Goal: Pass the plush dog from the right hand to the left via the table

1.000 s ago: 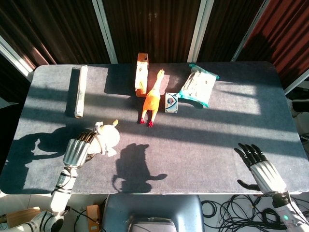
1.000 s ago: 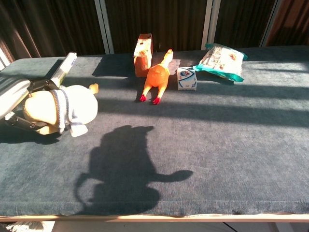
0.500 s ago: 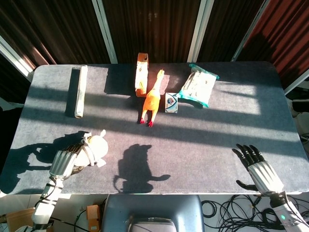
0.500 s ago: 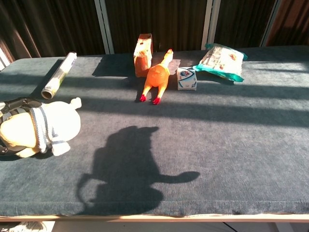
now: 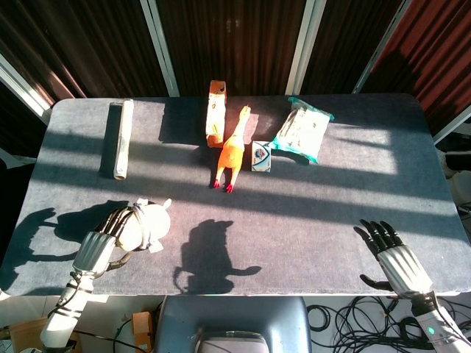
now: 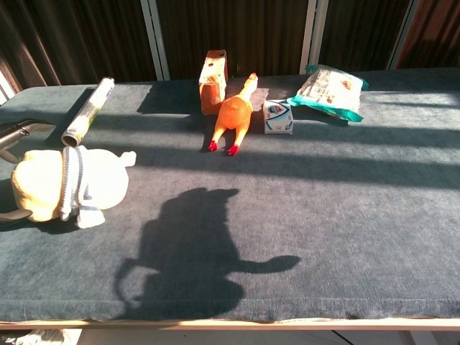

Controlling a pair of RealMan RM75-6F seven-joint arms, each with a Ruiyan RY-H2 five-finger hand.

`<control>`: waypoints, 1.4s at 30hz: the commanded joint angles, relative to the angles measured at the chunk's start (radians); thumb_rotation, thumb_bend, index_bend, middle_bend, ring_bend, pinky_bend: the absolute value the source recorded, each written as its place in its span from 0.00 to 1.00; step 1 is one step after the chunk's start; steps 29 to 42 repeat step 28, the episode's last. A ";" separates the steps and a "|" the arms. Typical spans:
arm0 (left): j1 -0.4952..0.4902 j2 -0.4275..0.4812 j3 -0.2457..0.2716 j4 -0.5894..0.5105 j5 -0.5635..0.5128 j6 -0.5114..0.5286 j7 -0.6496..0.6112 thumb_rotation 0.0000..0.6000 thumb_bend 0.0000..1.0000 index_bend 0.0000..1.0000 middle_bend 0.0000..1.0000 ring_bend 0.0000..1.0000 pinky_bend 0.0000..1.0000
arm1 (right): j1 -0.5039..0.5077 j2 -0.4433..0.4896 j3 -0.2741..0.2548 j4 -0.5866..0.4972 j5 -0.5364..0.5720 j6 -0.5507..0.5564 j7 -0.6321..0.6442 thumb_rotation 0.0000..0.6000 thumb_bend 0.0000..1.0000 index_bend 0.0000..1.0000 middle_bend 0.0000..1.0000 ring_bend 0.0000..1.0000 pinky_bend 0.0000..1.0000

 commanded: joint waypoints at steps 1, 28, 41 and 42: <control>0.035 0.087 0.026 -0.102 0.051 0.071 0.060 1.00 0.21 0.00 0.00 0.00 0.28 | -0.001 -0.001 0.000 0.000 0.000 0.000 -0.003 1.00 0.09 0.00 0.00 0.00 0.03; 0.208 0.175 0.117 -0.197 0.100 0.190 0.110 1.00 0.00 0.00 0.00 0.03 0.24 | -0.029 -0.018 -0.021 0.018 -0.040 0.033 -0.039 1.00 0.09 0.00 0.00 0.00 0.03; 0.208 0.175 0.117 -0.197 0.100 0.190 0.110 1.00 0.00 0.00 0.00 0.03 0.24 | -0.029 -0.018 -0.021 0.018 -0.040 0.033 -0.039 1.00 0.09 0.00 0.00 0.00 0.03; 0.208 0.175 0.117 -0.197 0.100 0.190 0.110 1.00 0.00 0.00 0.00 0.03 0.24 | -0.029 -0.018 -0.021 0.018 -0.040 0.033 -0.039 1.00 0.09 0.00 0.00 0.00 0.03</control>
